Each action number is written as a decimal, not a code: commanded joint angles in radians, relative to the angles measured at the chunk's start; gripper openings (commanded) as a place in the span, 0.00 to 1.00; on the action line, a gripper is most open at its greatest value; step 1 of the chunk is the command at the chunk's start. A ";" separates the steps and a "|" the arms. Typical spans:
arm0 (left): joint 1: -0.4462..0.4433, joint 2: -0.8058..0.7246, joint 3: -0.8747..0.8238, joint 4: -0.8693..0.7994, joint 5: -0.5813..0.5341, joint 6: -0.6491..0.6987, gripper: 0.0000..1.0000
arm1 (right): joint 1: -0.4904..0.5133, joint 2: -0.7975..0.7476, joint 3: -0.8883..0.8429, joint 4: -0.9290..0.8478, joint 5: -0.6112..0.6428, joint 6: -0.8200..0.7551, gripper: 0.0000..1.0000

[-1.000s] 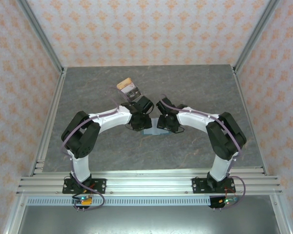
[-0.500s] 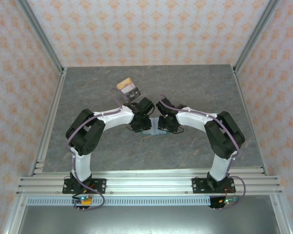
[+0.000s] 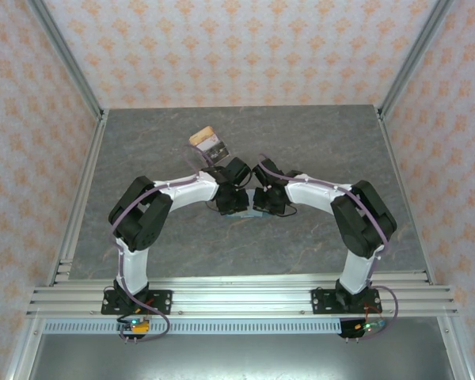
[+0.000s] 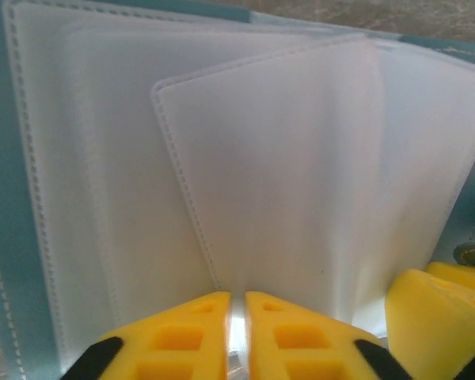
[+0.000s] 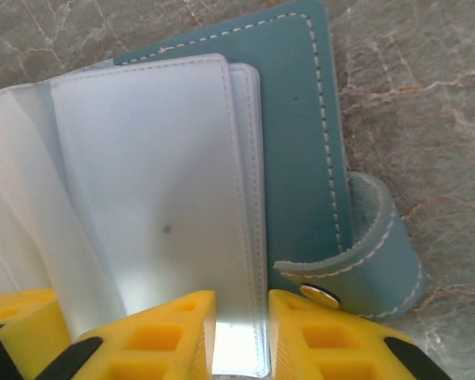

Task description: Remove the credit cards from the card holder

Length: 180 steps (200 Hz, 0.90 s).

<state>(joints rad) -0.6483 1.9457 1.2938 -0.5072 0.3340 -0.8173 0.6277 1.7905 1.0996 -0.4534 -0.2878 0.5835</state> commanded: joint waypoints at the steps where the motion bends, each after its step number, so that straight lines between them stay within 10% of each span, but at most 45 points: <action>1: 0.001 -0.090 0.036 -0.045 -0.033 0.039 0.21 | 0.006 -0.092 -0.006 -0.002 0.026 0.003 0.30; 48: 0.065 -0.252 0.040 -0.177 -0.175 0.082 0.43 | -0.013 -0.294 -0.044 -0.024 0.116 0.007 0.63; 97: 0.217 -0.491 -0.041 -0.275 -0.497 0.144 0.67 | -0.073 -0.525 -0.087 -0.071 0.489 -0.081 1.00; 180: 0.387 -0.802 -0.424 0.084 -0.973 0.353 0.96 | -0.294 -0.748 -0.356 0.319 0.924 -0.357 0.99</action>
<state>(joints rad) -0.2806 1.1690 0.9688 -0.6014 -0.4263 -0.5785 0.3828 1.0847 0.8394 -0.3283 0.4843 0.3298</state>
